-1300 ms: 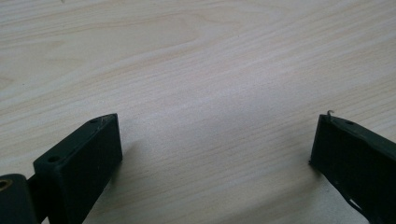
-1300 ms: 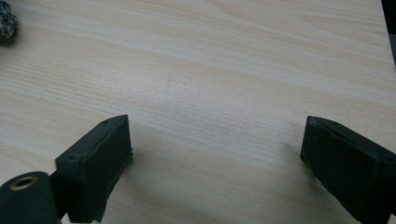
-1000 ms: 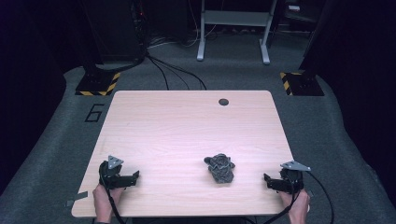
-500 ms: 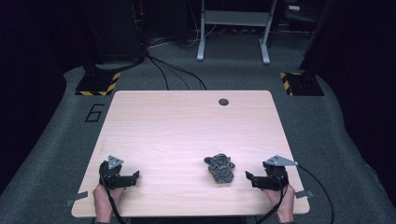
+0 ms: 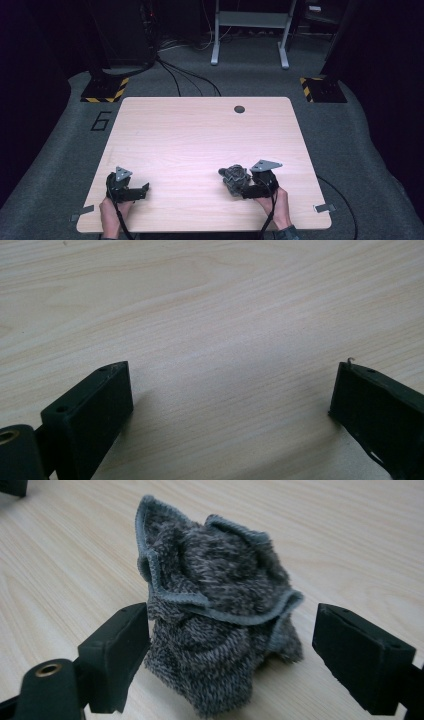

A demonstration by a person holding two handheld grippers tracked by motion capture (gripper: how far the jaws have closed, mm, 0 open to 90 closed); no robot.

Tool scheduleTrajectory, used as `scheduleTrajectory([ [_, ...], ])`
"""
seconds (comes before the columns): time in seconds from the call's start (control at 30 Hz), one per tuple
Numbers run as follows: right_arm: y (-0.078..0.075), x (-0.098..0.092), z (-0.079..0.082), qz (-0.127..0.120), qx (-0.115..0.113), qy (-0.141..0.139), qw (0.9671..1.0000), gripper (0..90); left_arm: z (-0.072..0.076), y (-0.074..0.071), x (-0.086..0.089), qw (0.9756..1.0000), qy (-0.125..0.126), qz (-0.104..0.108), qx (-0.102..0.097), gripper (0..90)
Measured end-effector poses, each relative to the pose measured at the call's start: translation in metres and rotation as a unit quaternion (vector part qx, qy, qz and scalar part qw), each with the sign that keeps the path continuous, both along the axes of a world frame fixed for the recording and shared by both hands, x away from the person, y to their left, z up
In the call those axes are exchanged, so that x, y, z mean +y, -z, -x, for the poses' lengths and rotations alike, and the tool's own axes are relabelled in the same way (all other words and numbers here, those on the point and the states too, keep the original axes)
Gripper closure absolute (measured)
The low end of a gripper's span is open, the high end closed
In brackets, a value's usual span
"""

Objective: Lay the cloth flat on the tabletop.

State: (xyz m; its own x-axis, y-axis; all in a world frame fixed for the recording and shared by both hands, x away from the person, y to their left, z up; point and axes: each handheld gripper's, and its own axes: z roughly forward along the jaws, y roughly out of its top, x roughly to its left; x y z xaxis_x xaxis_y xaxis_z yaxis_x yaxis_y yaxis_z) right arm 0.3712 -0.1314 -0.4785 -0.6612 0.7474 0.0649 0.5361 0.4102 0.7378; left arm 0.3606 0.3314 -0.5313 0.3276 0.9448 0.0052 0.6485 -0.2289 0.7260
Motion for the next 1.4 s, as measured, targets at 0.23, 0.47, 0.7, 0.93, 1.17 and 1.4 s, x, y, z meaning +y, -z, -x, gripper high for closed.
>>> scheduleTrajectory([
  [0.23, 0.026, 0.012, -0.010, 0.017, 0.029, -0.013, 0.9993, 49.3, 0.000, 0.000, 0.000, 1.0000, 0.000, -0.001, -0.002, 3.3],
  [0.47, 0.025, 0.011, -0.007, 0.004, 0.020, -0.022, 0.9996, 72.2, 0.000, 0.000, 0.000, 1.0000, 0.000, -0.002, -0.001, 3.4],
  [0.7, 0.011, 0.022, -0.006, -0.012, -0.021, -0.028, 0.9993, 74.9, 0.000, 0.000, 0.000, 1.0000, 0.000, -0.001, -0.001, 3.4],
  [0.93, -0.011, 0.040, -0.014, -0.033, -0.041, -0.046, 0.9976, 74.6, 0.000, 0.000, 0.000, 1.0000, 0.001, -0.003, 0.000, 3.4],
  [1.17, -0.014, 0.064, -0.027, -0.046, -0.036, -0.055, 0.9968, 74.1, 0.000, 0.000, 0.000, 1.0000, 0.000, -0.003, -0.005, 3.4],
  [1.4, -0.002, 0.083, -0.042, -0.038, -0.027, -0.056, 0.9973, 73.0, 0.000, 0.000, 0.000, 1.0000, 0.000, -0.002, -0.004, 3.4],
])
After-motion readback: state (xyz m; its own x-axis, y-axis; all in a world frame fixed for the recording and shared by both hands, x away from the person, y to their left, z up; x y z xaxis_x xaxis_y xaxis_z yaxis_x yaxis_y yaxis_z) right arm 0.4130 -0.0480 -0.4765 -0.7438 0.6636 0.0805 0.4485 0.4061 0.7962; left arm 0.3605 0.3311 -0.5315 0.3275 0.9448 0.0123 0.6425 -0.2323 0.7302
